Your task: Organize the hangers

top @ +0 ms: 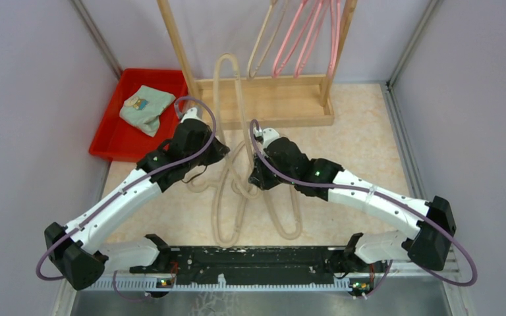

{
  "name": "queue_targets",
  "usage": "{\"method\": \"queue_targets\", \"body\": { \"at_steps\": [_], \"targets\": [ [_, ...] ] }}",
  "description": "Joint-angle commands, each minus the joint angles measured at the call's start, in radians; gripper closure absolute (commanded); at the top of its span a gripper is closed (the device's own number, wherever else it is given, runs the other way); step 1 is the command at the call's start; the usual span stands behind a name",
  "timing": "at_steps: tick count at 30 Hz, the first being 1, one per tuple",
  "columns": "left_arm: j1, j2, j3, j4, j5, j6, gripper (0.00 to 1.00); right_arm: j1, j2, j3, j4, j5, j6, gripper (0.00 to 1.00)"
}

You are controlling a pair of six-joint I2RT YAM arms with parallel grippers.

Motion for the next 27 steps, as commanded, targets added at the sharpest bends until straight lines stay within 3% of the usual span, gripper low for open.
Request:
{"method": "queue_targets", "body": {
  "at_steps": [1, 4, 9, 13, 24, 27],
  "targets": [
    [-0.011, -0.034, -0.002, 0.126, 0.051, 0.022, 0.91, 0.003, -0.026, 0.041, 0.055, 0.041, -0.010, 1.00],
    [-0.012, -0.048, -0.053, 0.170, 0.071, 0.026, 0.79, -0.024, -0.068, 0.047, 0.082, 0.041, 0.019, 1.00],
    [-0.011, -0.094, -0.160, 0.277, 0.138, 0.014, 0.28, -0.106, -0.111, 0.068, 0.160, -0.051, 0.064, 1.00],
    [-0.011, -0.123, -0.213, 0.364, 0.187, 0.029, 0.01, -0.115, -0.089, 0.101, 0.194, -0.120, 0.066, 1.00],
    [-0.011, -0.171, -0.330, 0.597, 0.274, -0.005, 0.00, -0.115, -0.054, 0.102, 0.306, -0.293, 0.113, 1.00],
    [-0.011, -0.164, -0.324, 0.627, 0.289, -0.005, 0.08, -0.115, -0.054, 0.100, 0.312, -0.304, 0.116, 1.00]
  ]
}}
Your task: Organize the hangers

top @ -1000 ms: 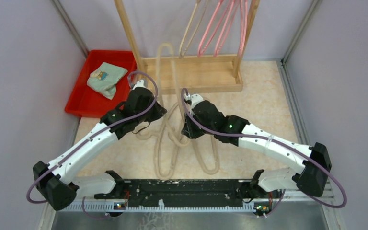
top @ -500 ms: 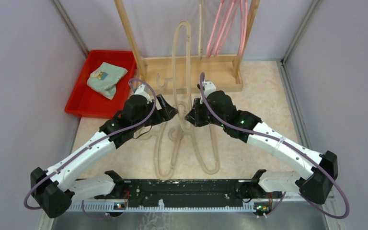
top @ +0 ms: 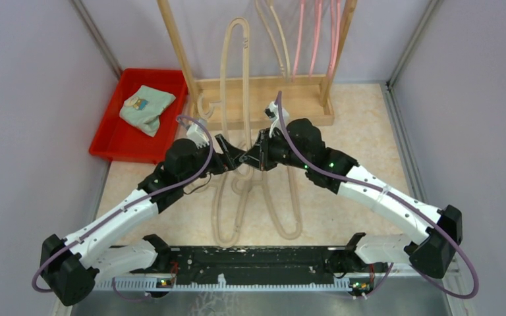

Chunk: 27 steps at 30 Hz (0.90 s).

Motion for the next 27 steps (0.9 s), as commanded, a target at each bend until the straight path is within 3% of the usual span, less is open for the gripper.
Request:
{"method": "queue_targets", "body": {
  "at_steps": [1, 4, 6, 7, 9, 13, 18, 21, 27],
  "targets": [
    [-0.005, -0.010, 0.012, 0.146, 0.057, -0.016, 0.15, 0.001, -0.003, 0.051, 0.106, -0.064, 0.013, 1.00],
    [-0.005, -0.008, 0.019, 0.155, 0.060, -0.017, 0.50, -0.004, 0.000, 0.052, 0.083, -0.052, 0.010, 1.00],
    [-0.005, -0.015, 0.024, 0.144, 0.049, -0.023, 0.94, -0.011, 0.004, 0.054, 0.058, -0.042, 0.001, 1.00],
    [-0.005, -0.020, 0.025, 0.136, 0.039, -0.024, 0.99, -0.015, 0.004, 0.054, 0.049, -0.039, -0.004, 1.00],
    [-0.005, -0.031, 0.027, 0.118, 0.019, -0.019, 1.00, -0.017, 0.004, 0.052, 0.031, -0.020, -0.013, 0.98],
    [-0.005, -0.050, 0.063, 0.009, -0.065, -0.007, 1.00, -0.018, 0.028, 0.102, -0.112, 0.079, -0.067, 0.76],
    [-0.005, -0.005, 0.213, -0.379, -0.326, 0.022, 1.00, -0.019, 0.026, 0.186, -0.256, 0.187, -0.141, 0.47],
    [-0.005, 0.035, 0.295, -0.526, -0.466, 0.054, 1.00, -0.020, 0.021, 0.230, -0.325, 0.233, -0.177, 0.38],
    [-0.005, 0.184, 0.485, -0.653, -0.676, 0.217, 1.00, -0.021, 0.025, 0.316, -0.448, 0.263, -0.211, 0.32]
  ]
}}
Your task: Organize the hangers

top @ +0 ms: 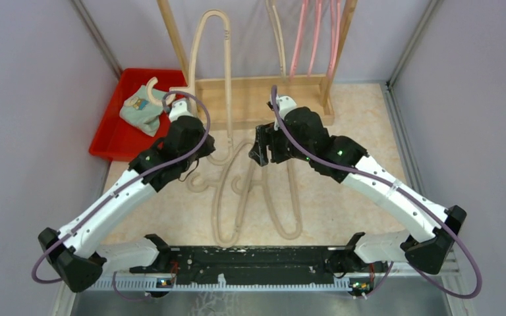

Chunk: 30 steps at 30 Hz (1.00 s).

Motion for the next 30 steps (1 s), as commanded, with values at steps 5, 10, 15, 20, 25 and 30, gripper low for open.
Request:
{"method": "queue_targets", "body": {
  "at_steps": [5, 10, 15, 20, 25, 30],
  "targets": [
    [0.011, 0.244, 0.260, -0.159, -0.241, 0.283, 1.00, -0.009, -0.019, 0.160, -0.167, 0.054, -0.062, 0.31],
    [0.025, 0.394, 0.433, -0.202, -0.259, 0.389, 1.00, -0.010, -0.047, 0.170, -0.194, 0.083, -0.067, 0.31],
    [0.032, 0.490, 0.634, -0.207, -0.371, 0.543, 1.00, -0.015, -0.065, 0.170, -0.209, 0.103, -0.068, 0.31],
    [0.051, 0.586, 0.854, -0.182, -0.484, 0.725, 1.00, -0.023, -0.059, 0.179, -0.209, 0.107, -0.077, 0.31],
    [0.058, 0.635, 0.919, -0.048, -0.599, 0.923, 1.00, -0.035, -0.047, 0.192, -0.216, 0.103, -0.084, 0.31],
    [0.071, 0.676, 0.938, 0.122, -0.646, 1.126, 1.00, -0.045, -0.033, 0.205, -0.222, 0.090, -0.085, 0.31]
  ]
}}
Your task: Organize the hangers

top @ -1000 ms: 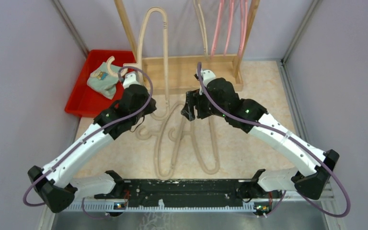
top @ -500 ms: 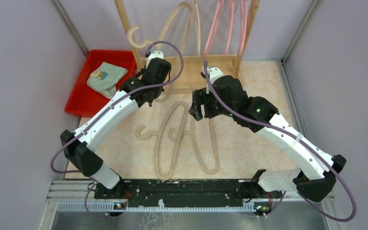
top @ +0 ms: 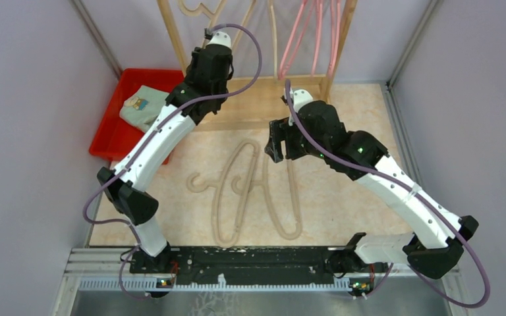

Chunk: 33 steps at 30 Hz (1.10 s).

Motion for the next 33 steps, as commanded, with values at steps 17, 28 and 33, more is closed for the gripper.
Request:
{"method": "queue_targets", "body": {
  "at_steps": [17, 28, 33],
  "targets": [
    [0.133, 0.239, 0.314, -0.041, 0.127, 0.148, 1.00, -0.045, 0.033, 0.090, 0.001, -0.016, -0.015, 0.31],
    [0.147, 0.287, 0.323, -0.063, 0.185, 0.144, 1.00, -0.076, 0.050, 0.088, 0.002, -0.054, -0.014, 0.31],
    [0.147, 0.277, 0.386, -0.027, 0.172, 0.140, 1.00, -0.087, 0.046, 0.066, 0.012, -0.065, -0.007, 0.31]
  ]
}}
